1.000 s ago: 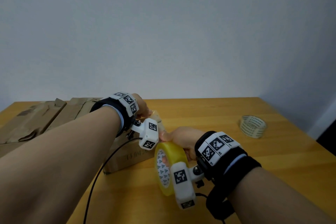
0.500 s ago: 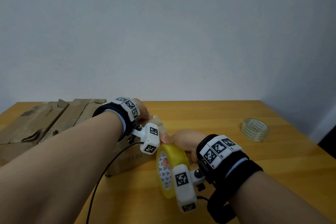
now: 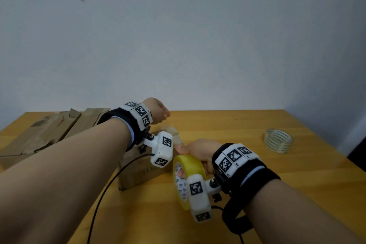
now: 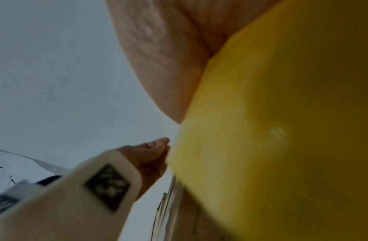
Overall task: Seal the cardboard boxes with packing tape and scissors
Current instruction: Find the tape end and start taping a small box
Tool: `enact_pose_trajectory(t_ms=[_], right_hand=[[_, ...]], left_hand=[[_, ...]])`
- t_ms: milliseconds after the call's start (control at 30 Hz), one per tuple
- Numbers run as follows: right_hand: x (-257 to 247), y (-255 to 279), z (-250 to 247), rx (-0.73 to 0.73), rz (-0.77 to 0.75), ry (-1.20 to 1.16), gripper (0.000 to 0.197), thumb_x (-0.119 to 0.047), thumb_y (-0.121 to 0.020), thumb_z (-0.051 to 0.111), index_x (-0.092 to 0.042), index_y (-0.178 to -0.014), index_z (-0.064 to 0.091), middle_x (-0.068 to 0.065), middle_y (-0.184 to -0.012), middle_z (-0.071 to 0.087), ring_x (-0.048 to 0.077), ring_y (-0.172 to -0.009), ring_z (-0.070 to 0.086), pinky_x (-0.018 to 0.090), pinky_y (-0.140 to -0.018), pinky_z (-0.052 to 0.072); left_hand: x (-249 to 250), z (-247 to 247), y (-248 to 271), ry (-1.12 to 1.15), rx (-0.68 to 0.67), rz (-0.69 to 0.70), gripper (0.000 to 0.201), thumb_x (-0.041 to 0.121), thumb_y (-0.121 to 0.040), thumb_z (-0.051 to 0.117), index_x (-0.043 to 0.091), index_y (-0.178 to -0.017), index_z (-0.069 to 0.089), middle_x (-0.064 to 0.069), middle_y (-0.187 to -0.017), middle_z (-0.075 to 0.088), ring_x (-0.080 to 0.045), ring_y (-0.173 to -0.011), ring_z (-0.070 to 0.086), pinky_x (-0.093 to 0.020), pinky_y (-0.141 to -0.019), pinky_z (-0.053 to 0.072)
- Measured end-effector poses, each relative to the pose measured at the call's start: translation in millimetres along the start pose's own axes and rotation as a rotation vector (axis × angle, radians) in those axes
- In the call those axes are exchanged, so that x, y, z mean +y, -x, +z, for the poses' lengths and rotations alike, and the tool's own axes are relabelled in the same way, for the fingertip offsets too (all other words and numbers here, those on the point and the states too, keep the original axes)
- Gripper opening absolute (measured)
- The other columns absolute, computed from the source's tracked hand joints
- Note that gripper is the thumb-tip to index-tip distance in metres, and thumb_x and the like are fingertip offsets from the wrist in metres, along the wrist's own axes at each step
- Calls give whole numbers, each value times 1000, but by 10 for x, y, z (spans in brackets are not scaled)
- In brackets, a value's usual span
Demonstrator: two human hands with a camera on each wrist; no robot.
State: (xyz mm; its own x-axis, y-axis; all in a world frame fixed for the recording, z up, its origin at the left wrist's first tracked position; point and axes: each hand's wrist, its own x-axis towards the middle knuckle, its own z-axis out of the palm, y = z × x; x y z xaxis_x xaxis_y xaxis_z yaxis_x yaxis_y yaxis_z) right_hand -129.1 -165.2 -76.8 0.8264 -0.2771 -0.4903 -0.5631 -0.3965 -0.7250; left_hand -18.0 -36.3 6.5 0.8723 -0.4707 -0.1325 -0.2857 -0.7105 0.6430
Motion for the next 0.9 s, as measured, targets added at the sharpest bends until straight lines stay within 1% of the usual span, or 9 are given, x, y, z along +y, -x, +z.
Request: enact_pose_trajectory(t_ms=[33,100,200,300,467,600,700,833,900], right_hand=[[-3,21,2,2,0,-2,26,-48,-93,58,-24,-83,56,12,-128,64,29,-119,62,42,-102,50],[-11,51,-2,2,-1,-19,26,-48,-94,58,-24,-82,56,12,-129,64,29,-118,62,42,-101,51],[-8,52,-7,-3,2,-41,25,-47,-94,58,-24,-84,57,11,-129,63,28,-119,62,42,-101,51],[5,23,-9,-14,3,-62,25,-47,-93,59,-24,-85,59,11,-128,64,28,-117,63,42,-100,52],[5,-27,-10,-20,6,-60,23,-47,-91,61,-24,-86,59,10,-129,64,27,-117,63,42,-100,52],[8,-26,-7,-34,14,-78,20,-43,-93,59,-25,-87,58,11,-130,63,28,-119,62,42,-100,52],[32,-42,12,-58,14,-99,21,-46,-91,60,-25,-88,59,10,-130,63,28,-119,62,43,-100,52],[43,-42,38,-33,4,-90,25,-50,-89,58,-26,-86,59,11,-131,63,29,-119,62,44,-101,51],[46,-30,40,-6,1,-46,29,-55,-90,52,-26,-84,57,11,-131,62,29,-119,62,44,-101,51]], left_hand=[[-1,10,-27,26,-22,46,19,-1,-91,56,5,-101,71,-8,-97,70,-16,-81,64,-24,-75,55],[50,21,79,-27,-58,144,22,3,-90,59,14,-104,73,-2,-102,71,-14,-95,64,-30,-91,52],[37,85,245,-284,-137,204,31,13,-93,56,21,-121,66,3,-123,65,-15,-115,58,-32,-103,43],[-58,180,300,-445,-156,219,42,17,-92,54,21,-134,55,3,-133,58,-16,-120,54,-31,-104,42],[-137,278,265,-440,-154,185,56,22,-89,59,22,-142,41,2,-135,54,-19,-120,53,-30,-101,42],[-169,321,202,-378,-216,90,58,26,-90,60,28,-142,34,1,-129,56,-20,-108,57,-31,-92,48],[-173,263,222,-392,-278,84,54,31,-96,52,28,-145,29,-2,-133,55,-20,-114,55,-31,-98,42],[-226,268,225,-386,-319,103,60,48,-98,41,27,-151,21,-4,-148,41,-23,-131,44,-33,-108,31],[-232,318,204,-412,-318,121,62,47,-100,37,22,-152,16,-5,-152,36,-24,-135,40,-34,-110,29]])
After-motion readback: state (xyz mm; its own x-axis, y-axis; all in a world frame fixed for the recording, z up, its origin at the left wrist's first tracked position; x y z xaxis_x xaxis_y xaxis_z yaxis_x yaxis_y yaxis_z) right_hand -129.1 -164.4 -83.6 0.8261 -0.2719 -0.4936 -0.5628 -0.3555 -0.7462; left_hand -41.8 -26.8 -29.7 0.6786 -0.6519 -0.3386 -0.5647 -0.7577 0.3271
